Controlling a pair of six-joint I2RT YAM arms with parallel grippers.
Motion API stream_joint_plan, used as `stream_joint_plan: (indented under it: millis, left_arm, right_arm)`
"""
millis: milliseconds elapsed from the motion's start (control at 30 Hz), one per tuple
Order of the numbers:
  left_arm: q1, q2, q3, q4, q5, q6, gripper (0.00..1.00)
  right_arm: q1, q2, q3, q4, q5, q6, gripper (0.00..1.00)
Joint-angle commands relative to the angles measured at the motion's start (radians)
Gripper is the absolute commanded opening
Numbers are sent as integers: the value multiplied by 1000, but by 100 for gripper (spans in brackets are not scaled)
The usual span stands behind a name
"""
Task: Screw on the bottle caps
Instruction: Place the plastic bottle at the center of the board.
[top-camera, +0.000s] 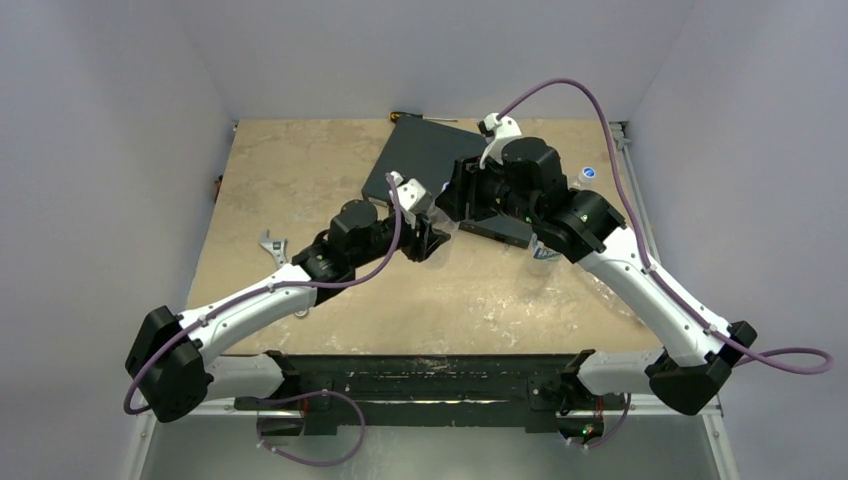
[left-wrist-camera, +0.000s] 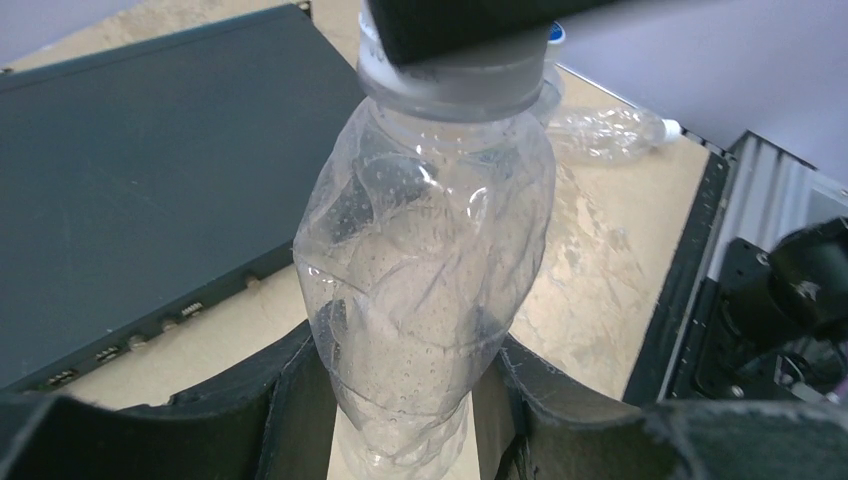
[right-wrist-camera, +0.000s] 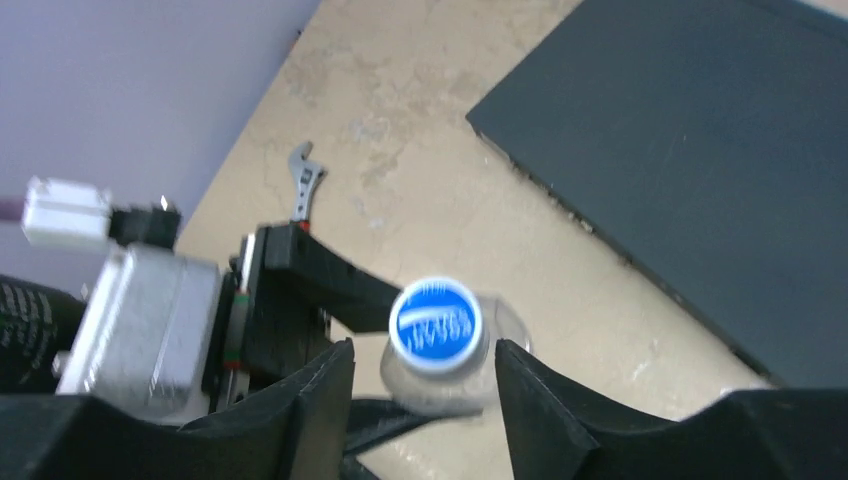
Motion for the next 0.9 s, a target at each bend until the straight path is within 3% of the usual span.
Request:
stream_joint_plan:
  millis: [0,367,500,733,867]
  left_arm:
    - [14,-10,-1,122,-109,31,0]
    - [12,-36,-78,129,24,53,0]
    - [12,-43,-97,150,32,53,0]
    - [12,-35,-96,151,36,59,0]
    - [12,-26,-98,158,35,57,0]
  right_arm:
    - [35,0,65,-146,62,53,60]
    - [36,33,111,-144,134,46,69]
    - [35,68,120,-155,143,29,59]
    - [36,89,103,-151,135,28,54]
    - [37,99,98,-154,129,22,45]
